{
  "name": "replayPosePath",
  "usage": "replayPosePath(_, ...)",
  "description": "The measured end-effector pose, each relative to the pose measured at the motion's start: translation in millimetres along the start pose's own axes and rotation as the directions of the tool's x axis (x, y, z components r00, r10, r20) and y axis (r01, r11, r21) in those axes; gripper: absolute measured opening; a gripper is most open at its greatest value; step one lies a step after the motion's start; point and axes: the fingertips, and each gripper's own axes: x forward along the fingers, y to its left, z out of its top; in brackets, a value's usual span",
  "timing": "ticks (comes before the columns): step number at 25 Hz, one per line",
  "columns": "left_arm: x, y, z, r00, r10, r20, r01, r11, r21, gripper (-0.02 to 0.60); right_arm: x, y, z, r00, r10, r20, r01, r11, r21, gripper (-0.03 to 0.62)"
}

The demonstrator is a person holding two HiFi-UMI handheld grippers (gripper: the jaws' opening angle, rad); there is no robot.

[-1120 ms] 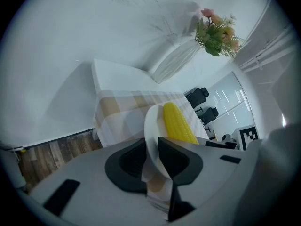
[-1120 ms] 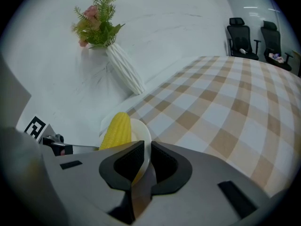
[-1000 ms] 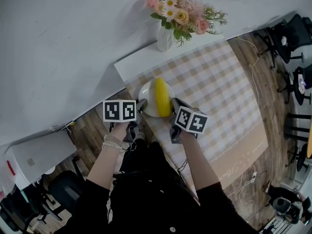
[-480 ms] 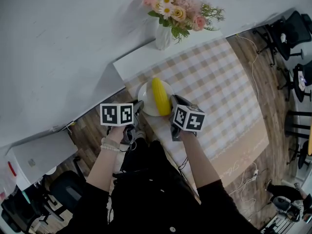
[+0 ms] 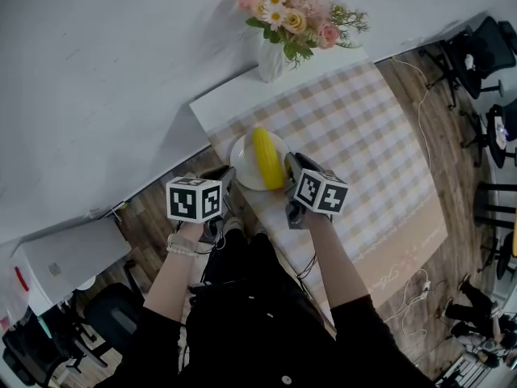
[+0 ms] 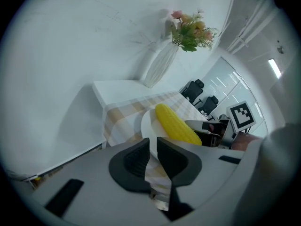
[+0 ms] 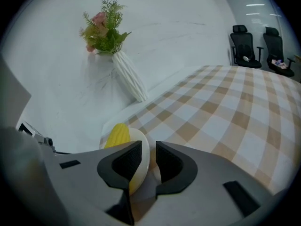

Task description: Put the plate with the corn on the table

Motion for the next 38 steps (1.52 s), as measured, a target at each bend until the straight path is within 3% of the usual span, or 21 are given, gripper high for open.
replayPosePath(5,-17,-11,23,0.995,0.020,0.102,-0.031,0.993,0.113,0.027,-17,0,16,0.996,-0.026,0.088,0.028,0.999,-0.025,0.082)
replayPosePath(11,-31,-39,40,0.984,-0.022,0.178,-0.019,0.975,0.222,0.015,-49,15,32,0.983,-0.014,0.183,0.037,0.992,-0.123,0.055)
replayPosePath(20,-55,-94,63,0.963,-0.110,0.245,0.005,0.919,0.394,0.014,-103,35,51,0.958,0.013,0.288,0.057,0.971,-0.234,0.051)
replayPosePath(27,-82,-137,78,0.929,-0.209,0.305,0.057,0.896,0.441,0.014,-152,48,65,0.930,0.034,0.365,0.072,0.959,-0.273,0.049)
replayPosePath(38,-125,-174,85,0.901,-0.262,0.346,0.037,0.841,0.540,0.014,-207,79,74,0.892,0.081,0.445,0.096,0.928,-0.361,0.046)
